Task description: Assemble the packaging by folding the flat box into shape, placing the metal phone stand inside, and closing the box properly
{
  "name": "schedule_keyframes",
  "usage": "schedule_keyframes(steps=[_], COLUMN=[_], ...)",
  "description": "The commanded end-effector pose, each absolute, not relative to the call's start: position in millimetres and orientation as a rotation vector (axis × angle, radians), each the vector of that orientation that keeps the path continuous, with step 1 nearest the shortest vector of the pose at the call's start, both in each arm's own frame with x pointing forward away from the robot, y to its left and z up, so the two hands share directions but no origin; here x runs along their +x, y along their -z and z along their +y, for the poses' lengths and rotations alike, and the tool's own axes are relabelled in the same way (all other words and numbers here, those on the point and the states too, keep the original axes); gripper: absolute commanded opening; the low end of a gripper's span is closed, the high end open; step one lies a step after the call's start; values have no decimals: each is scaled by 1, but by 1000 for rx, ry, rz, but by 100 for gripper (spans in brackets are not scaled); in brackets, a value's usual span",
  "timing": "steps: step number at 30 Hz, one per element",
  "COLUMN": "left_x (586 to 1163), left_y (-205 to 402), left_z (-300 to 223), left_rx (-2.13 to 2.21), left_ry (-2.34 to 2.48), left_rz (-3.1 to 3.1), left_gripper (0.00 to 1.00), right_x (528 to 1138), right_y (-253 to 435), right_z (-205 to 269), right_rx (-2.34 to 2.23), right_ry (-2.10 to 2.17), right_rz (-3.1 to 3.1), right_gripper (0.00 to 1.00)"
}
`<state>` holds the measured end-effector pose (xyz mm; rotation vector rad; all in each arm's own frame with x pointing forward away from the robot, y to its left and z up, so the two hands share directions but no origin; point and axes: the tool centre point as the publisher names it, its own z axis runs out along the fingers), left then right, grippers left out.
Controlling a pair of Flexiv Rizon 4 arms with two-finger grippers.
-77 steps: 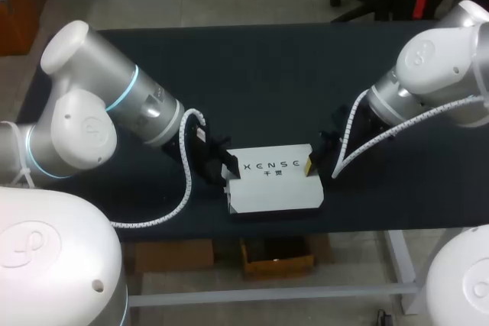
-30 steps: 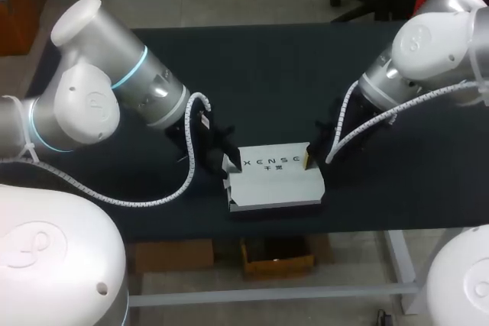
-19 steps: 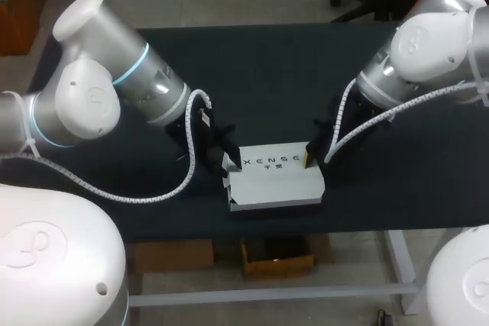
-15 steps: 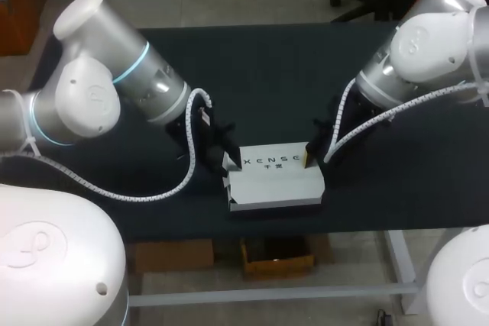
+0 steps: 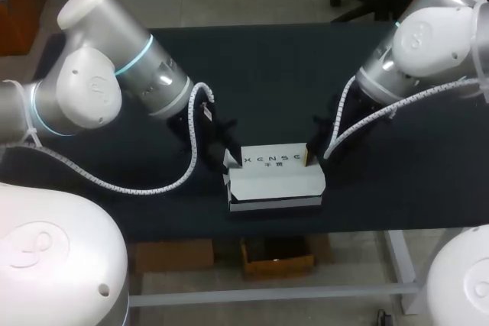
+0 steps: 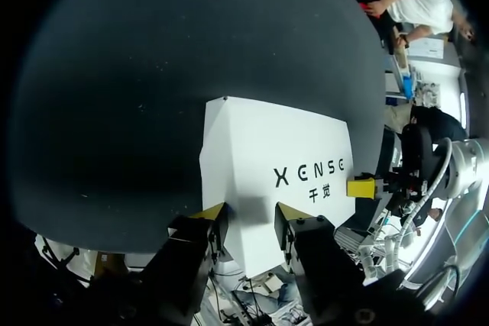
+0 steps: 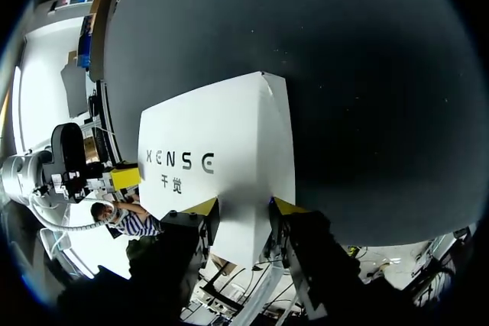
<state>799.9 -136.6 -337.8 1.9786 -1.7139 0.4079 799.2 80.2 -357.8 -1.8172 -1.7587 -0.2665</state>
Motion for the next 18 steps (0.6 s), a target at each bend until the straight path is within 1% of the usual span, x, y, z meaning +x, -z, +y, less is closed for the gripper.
schedule_keyframes(steps=[1, 9, 18], left_x=[802, 802, 803], left_y=[336, 334, 333], left_z=[-141, -141, -141], left_rx=[1983, 1978, 1983], left_ry=[-390, -369, -352], left_rz=[-1715, -1695, -1672], left_gripper=[41, 38, 40], right_x=[802, 805, 806], right_y=[356, 355, 351], right_z=[83, 83, 85], right_rx=[-1810, -1802, -1802], right_ry=[255, 243, 237], right_rz=[-1755, -1745, -1741], right_gripper=[41, 42, 42])
